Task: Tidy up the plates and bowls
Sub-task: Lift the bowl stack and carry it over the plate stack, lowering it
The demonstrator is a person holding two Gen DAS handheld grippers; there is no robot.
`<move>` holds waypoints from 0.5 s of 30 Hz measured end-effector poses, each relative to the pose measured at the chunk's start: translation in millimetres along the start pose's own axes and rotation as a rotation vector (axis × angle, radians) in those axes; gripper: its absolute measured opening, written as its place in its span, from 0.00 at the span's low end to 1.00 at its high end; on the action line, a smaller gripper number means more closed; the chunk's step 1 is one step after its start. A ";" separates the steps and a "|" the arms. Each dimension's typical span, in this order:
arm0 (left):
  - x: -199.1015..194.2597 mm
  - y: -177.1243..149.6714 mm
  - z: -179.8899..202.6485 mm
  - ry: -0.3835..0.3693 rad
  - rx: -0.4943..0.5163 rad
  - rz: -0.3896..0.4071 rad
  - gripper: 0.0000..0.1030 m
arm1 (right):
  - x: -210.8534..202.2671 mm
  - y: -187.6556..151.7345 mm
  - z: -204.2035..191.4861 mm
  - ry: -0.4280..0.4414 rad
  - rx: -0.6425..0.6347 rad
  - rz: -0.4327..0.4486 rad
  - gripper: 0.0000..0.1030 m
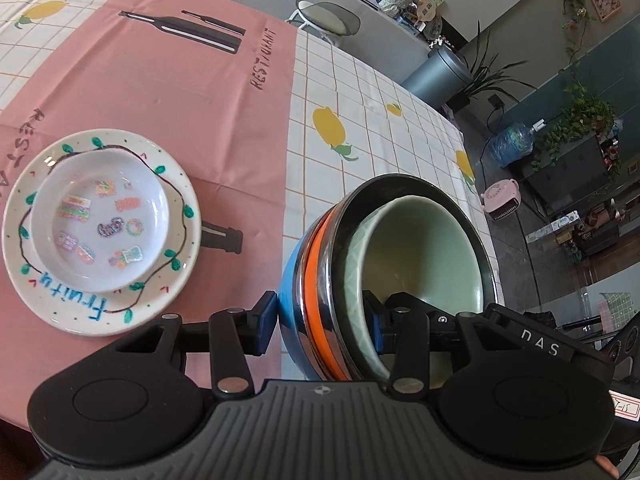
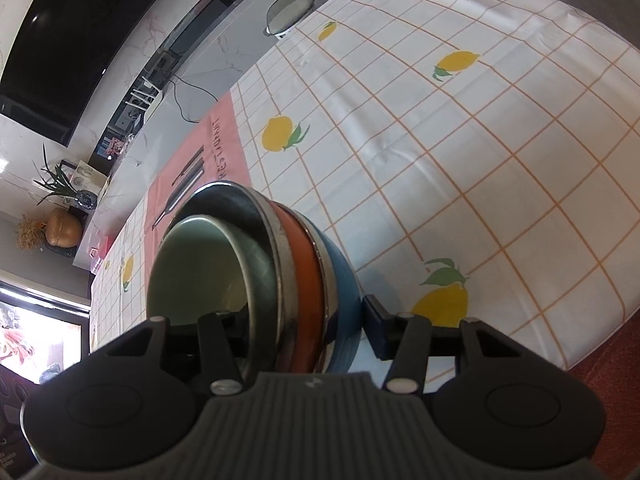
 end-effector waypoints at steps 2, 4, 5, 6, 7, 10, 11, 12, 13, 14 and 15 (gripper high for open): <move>-8.3 4.8 -4.1 0.002 -0.012 0.013 0.48 | 1.1 1.4 -10.0 0.015 -0.015 -0.004 0.50; -17.7 11.1 -9.3 0.004 -0.029 0.026 0.48 | 2.7 3.0 -21.5 0.025 -0.036 -0.008 0.49; -22.0 14.5 -11.6 0.007 -0.034 0.033 0.48 | 3.8 4.0 -27.9 0.030 -0.047 -0.011 0.49; -26.8 18.1 -14.0 0.009 -0.040 0.041 0.48 | 5.1 5.0 -33.3 0.036 -0.055 -0.015 0.49; -31.7 21.8 -16.2 0.010 -0.045 0.052 0.48 | 6.6 6.4 -39.8 0.044 -0.066 -0.021 0.49; -46.2 33.7 -23.5 0.017 -0.061 0.074 0.48 | 11.2 10.8 -59.5 0.065 -0.099 -0.030 0.49; -50.8 38.5 -26.5 0.020 -0.068 0.082 0.48 | 13.0 12.3 -67.2 0.073 -0.111 -0.035 0.49; -54.9 42.9 -29.6 0.023 -0.075 0.088 0.48 | 15.1 13.7 -74.0 0.082 -0.123 -0.039 0.49; -58.6 46.8 -32.6 0.027 -0.085 0.095 0.48 | 17.6 15.1 -82.0 0.090 -0.136 -0.043 0.49; -62.7 50.2 -35.8 0.032 -0.092 0.102 0.48 | 20.1 16.1 -88.8 0.096 -0.148 -0.048 0.49; -65.7 54.6 -39.2 0.037 -0.096 0.106 0.48 | 23.2 17.1 -96.3 0.104 -0.160 -0.054 0.49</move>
Point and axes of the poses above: each gripper's, at about its wrist camera, not at the fingertips, and x roughly the way its jaws point, z to its right, y to its top, the point moved 1 cm from there along x, roughly the way its jaws point, and after that the axes turned 12 degrees about -x, right-handed, at the moved point
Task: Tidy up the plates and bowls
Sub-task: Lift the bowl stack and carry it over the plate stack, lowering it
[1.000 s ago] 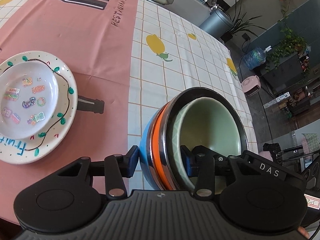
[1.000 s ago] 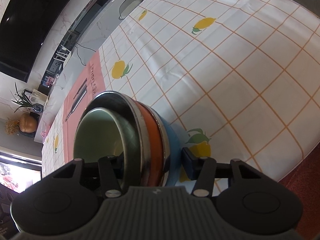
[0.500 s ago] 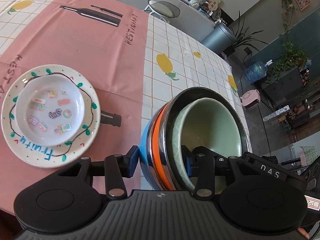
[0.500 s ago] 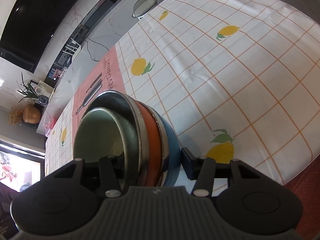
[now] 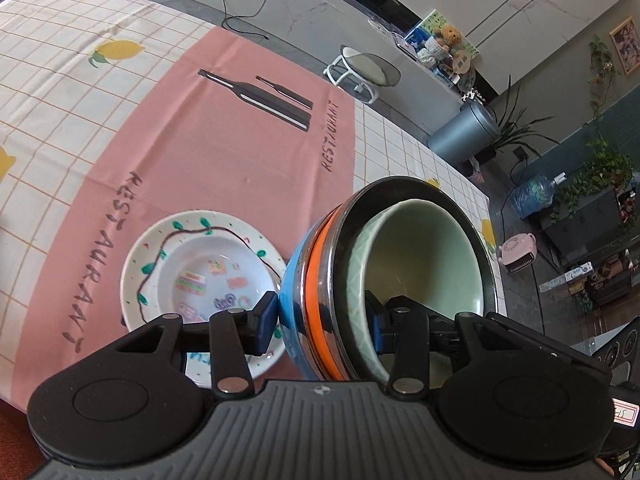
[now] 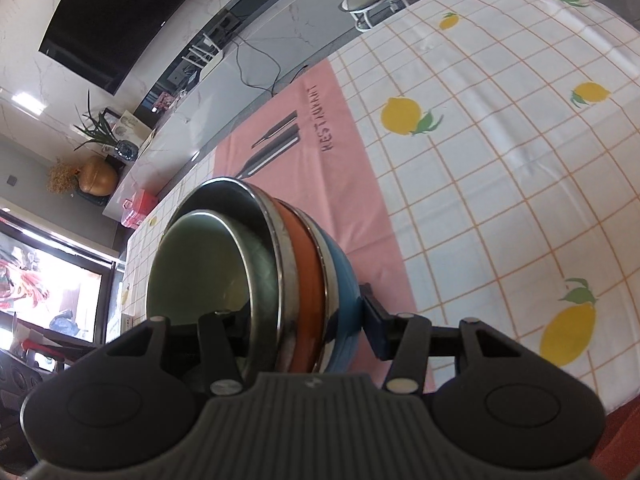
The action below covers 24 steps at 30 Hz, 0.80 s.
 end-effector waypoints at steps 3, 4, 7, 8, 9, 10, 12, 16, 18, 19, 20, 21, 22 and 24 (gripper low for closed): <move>-6.6 13.0 -9.7 0.017 -0.016 0.003 0.48 | 12.6 6.2 -15.7 0.025 -0.020 -0.027 0.49; -8.2 16.6 -13.6 0.020 -0.026 0.004 0.48 | 16.6 7.8 -20.6 0.031 -0.028 -0.037 0.49; -11.3 25.8 -26.0 0.033 -0.056 0.005 0.48 | 29.6 11.2 -34.3 0.050 -0.051 -0.066 0.49; -12.3 28.5 -31.3 0.039 -0.065 0.008 0.48 | 33.7 11.6 -38.3 0.054 -0.058 -0.076 0.49; -12.6 30.2 -34.6 0.047 -0.072 0.011 0.48 | 38.4 11.7 -42.0 0.060 -0.061 -0.088 0.49; -12.2 31.3 -37.6 0.053 -0.078 0.011 0.48 | 42.8 11.2 -44.8 0.064 -0.061 -0.100 0.49; -11.4 35.7 -47.8 0.066 -0.095 0.001 0.48 | 51.3 9.5 -49.2 0.070 -0.060 -0.122 0.49; -3.8 35.8 -63.0 0.068 -0.131 -0.024 0.48 | 65.1 4.6 -52.0 0.059 -0.064 -0.163 0.49; 0.5 34.7 -67.4 0.063 -0.141 -0.034 0.48 | 69.3 2.7 -51.1 0.047 -0.066 -0.176 0.49; 2.5 33.7 -68.3 0.061 -0.143 -0.039 0.48 | 70.8 2.2 -50.0 0.040 -0.067 -0.181 0.49; 4.5 33.3 -68.7 0.061 -0.144 -0.043 0.48 | 71.6 1.8 -48.8 0.036 -0.066 -0.184 0.49; 6.6 33.3 -69.7 0.061 -0.146 -0.048 0.48 | 72.0 1.9 -47.0 0.030 -0.062 -0.187 0.49; 8.0 33.0 -70.0 0.062 -0.148 -0.051 0.48 | 72.7 1.9 -45.8 0.026 -0.060 -0.190 0.49; 10.0 32.6 -71.5 0.065 -0.152 -0.053 0.48 | 74.8 2.2 -44.1 0.021 -0.054 -0.196 0.49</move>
Point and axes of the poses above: each gripper's, at about its wrist camera, not at the fingertips, and x roughly the way its jaws point, z to its right, y to its top, the point moved 1 cm from there along x, roughly the way its jaws point, and after that the axes turned 12 degrees about -x, right-handed, at the moved point
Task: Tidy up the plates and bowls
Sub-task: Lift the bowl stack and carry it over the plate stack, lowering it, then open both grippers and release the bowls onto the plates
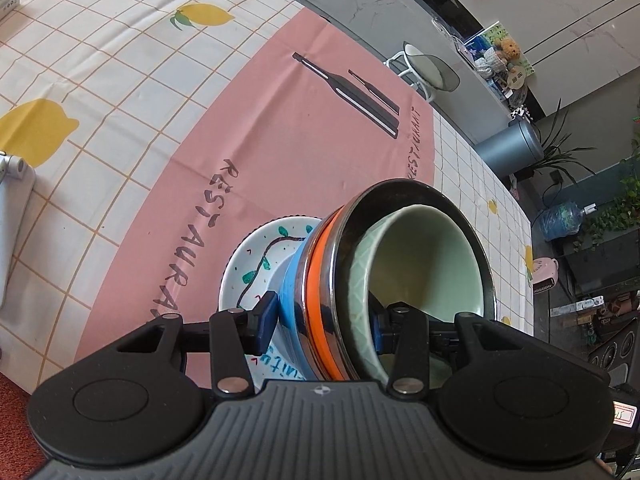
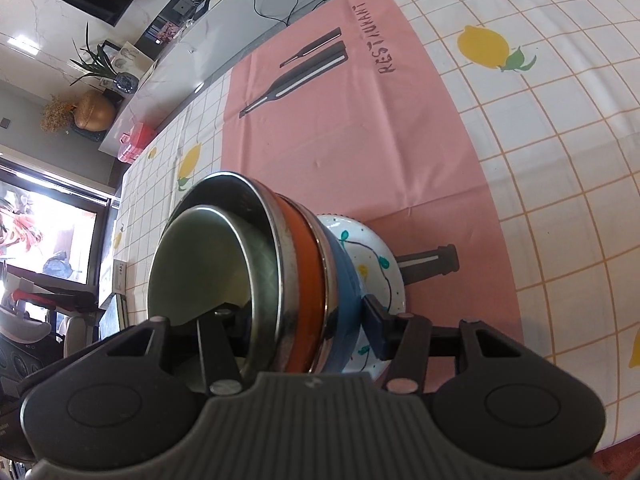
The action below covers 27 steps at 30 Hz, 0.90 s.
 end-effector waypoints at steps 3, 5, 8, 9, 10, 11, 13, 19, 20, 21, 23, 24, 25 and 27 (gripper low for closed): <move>2.1 0.2 -2.3 0.007 -0.005 -0.001 0.48 | 3.7 -0.6 1.5 0.000 0.003 -0.007 0.49; 3.9 1.0 -4.6 0.012 -0.010 -0.002 0.48 | 7.5 -0.8 2.2 0.002 0.007 -0.013 0.49; 5.4 0.7 -5.7 0.013 -0.008 0.009 0.46 | 13.1 -0.9 3.7 0.003 0.012 -0.019 0.49; 5.7 0.3 -5.0 0.017 0.003 0.018 0.45 | 14.5 -1.1 4.0 0.004 0.013 -0.019 0.50; 5.7 -0.5 -4.1 0.022 0.014 0.027 0.45 | 15.9 -1.3 4.3 0.004 0.011 -0.020 0.50; 5.4 -0.8 -3.5 0.022 0.020 0.033 0.44 | 17.2 -1.6 4.7 0.005 0.011 -0.022 0.50; 5.4 -0.4 -3.3 0.021 0.021 0.032 0.44 | 17.5 -1.4 5.2 0.010 0.011 -0.019 0.50; 5.4 -1.1 -2.6 0.027 0.033 0.039 0.44 | 17.8 -0.6 4.1 0.004 0.004 -0.019 0.51; 5.0 -1.4 -1.8 0.028 0.038 0.042 0.44 | 17.4 -0.8 4.3 0.006 0.010 -0.020 0.51; 4.3 -1.6 -0.7 0.033 0.044 0.048 0.44 | 17.7 -0.5 4.7 0.008 0.015 -0.022 0.52; 1.5 -2.5 2.0 0.031 0.053 0.062 0.54 | 15.2 0.4 3.2 0.003 0.008 -0.019 0.57; -0.4 -3.0 3.3 0.026 0.056 0.072 0.60 | 12.6 0.7 1.3 -0.002 -0.006 -0.009 0.64; -2.4 -3.5 5.0 0.027 0.061 0.082 0.61 | 9.4 1.2 -0.8 -0.009 -0.022 0.000 0.66; -7.0 -4.7 9.5 0.033 0.078 0.104 0.63 | 1.5 2.6 -4.9 -0.019 -0.055 0.022 0.68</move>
Point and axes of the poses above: each gripper's, at about its wrist camera, not at the fingertips, and x roughly the way its jaws point, z to its right, y to its top, the point moved 1 cm from there along x, roughly the way its jaws point, and after that the axes turned 12 degrees about -x, right-handed, at the moved point
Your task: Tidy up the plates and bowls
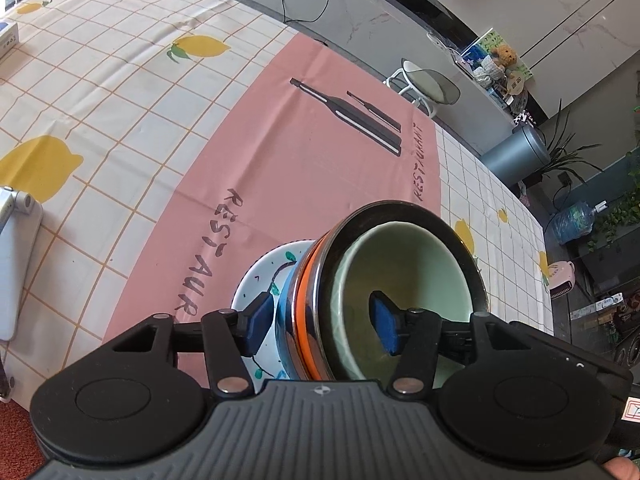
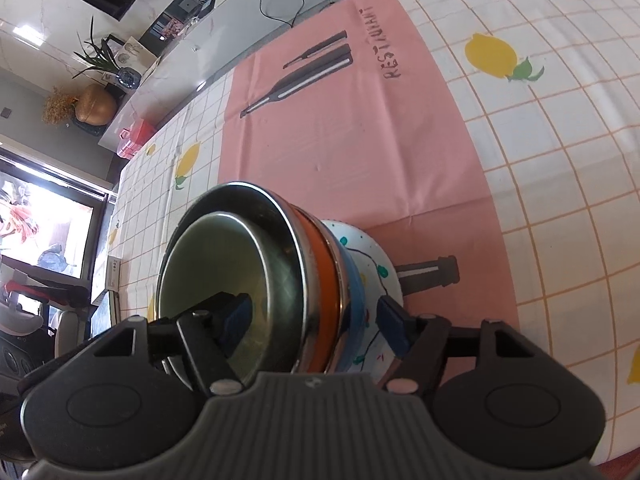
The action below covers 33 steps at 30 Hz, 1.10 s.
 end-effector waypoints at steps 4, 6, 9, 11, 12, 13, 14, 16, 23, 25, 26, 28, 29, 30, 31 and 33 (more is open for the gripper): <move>-18.3 -1.9 12.0 0.003 0.039 0.088 0.64 | -19.7 3.6 -6.0 -0.033 -0.062 0.062 0.75; -31.2 -4.4 20.9 -0.004 0.075 0.148 0.64 | -32.5 4.7 -8.6 -0.059 -0.095 0.106 0.75; -51.5 -14.4 34.6 -0.024 0.146 0.256 0.65 | -53.0 3.3 -10.6 -0.092 -0.143 0.174 0.77; -62.8 -24.4 42.8 -0.048 0.201 0.318 0.65 | -66.5 0.5 -10.9 -0.114 -0.171 0.214 0.78; -66.9 -29.2 47.2 -0.056 0.231 0.344 0.65 | -74.3 -2.2 -10.6 -0.129 -0.188 0.238 0.79; -70.5 -34.5 51.3 -0.058 0.263 0.369 0.65 | -80.5 -4.7 -10.4 -0.143 -0.203 0.259 0.80; -73.2 -40.0 56.0 -0.055 0.298 0.397 0.65 | -86.6 -7.4 -10.4 -0.159 -0.219 0.280 0.80; -77.7 -50.6 64.0 -0.047 0.364 0.448 0.65 | -98.9 -14.4 -10.5 -0.197 -0.259 0.321 0.82; -87.7 -89.6 82.1 -0.031 0.540 0.539 0.66 | -132.3 -54.3 -12.5 -0.296 -0.360 0.453 0.86; -88.1 -98.6 82.1 -0.026 0.566 0.548 0.67 | -136.4 -63.1 -12.2 -0.315 -0.374 0.471 0.87; -87.9 -103.2 81.1 -0.024 0.579 0.549 0.69 | -138.1 -67.3 -11.9 -0.325 -0.378 0.478 0.87; -87.3 -110.7 77.8 -0.020 0.594 0.548 0.71 | -141.1 -75.1 -11.4 -0.342 -0.384 0.483 0.87; -86.9 -114.1 76.7 -0.017 0.604 0.548 0.73 | -141.9 -78.4 -11.0 -0.350 -0.386 0.485 0.88; -86.0 -118.9 73.8 -0.017 0.628 0.547 0.74 | -142.3 -82.7 -11.0 -0.361 -0.389 0.484 0.89; -85.3 -122.7 73.1 -0.012 0.649 0.548 0.75 | -142.1 -85.1 -10.8 -0.372 -0.391 0.481 0.90; -83.8 -131.8 70.3 0.023 0.675 0.542 0.83 | -139.9 -92.4 -11.2 -0.409 -0.401 0.453 0.91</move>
Point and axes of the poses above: each gripper's, at about its wrist camera, not at the fingertips, and x roughly the way its jaws point, z to its right, y to its top, the point moved 1 cm from there along x, roughly the way its jaws point, and after that the axes turned 12 degrees about -x, right-handed, at the moved point
